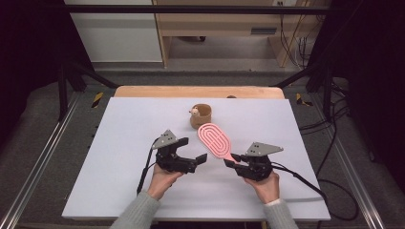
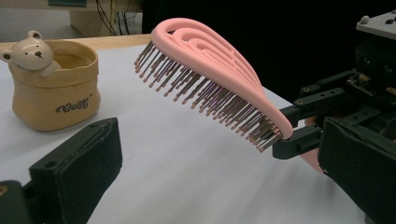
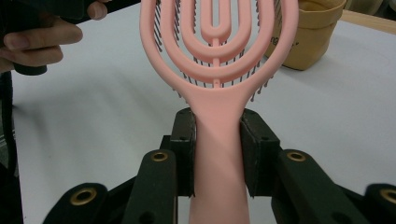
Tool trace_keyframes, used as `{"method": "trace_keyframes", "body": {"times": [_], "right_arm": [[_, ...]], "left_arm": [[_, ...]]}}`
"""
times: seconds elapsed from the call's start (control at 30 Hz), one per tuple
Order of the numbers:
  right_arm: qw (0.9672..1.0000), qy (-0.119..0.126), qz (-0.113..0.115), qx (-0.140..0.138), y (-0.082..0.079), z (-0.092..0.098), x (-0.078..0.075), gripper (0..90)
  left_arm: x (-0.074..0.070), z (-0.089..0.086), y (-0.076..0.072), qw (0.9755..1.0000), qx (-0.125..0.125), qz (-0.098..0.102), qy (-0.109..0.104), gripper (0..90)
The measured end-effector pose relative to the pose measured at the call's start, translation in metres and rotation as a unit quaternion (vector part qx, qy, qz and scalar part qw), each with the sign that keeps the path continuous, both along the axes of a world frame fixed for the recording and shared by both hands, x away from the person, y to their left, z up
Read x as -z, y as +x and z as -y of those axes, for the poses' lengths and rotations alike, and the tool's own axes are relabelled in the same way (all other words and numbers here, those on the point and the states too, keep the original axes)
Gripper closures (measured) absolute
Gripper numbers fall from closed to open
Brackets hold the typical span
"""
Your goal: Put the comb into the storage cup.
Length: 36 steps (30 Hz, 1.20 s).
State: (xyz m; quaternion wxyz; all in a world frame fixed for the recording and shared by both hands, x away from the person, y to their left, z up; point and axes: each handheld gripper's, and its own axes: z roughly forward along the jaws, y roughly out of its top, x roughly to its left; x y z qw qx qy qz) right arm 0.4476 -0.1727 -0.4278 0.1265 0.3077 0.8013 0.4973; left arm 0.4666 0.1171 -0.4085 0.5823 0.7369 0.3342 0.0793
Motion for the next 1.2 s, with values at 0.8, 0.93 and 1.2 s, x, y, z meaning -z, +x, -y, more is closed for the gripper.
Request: {"method": "trace_keyframes", "body": {"times": [0.8,0.93,1.2], "right_arm": [[1.0,0.003,0.003,-0.003,-0.001,0.0,-0.001,70.0],[1.0,0.002,0.004,-0.003,-0.001,0.0,-0.001,70.0],[1.0,0.004,0.006,-0.005,-0.002,0.0,-0.001,70.0]], "left_arm": [[0.002,0.02,0.009,0.9994,-0.014,-0.027,-0.014,2.3],[0.002,0.023,0.01,0.9991,-0.009,-0.034,-0.023,5.0],[0.003,0.032,0.01,0.9981,-0.008,-0.049,-0.037,14.5]]}}
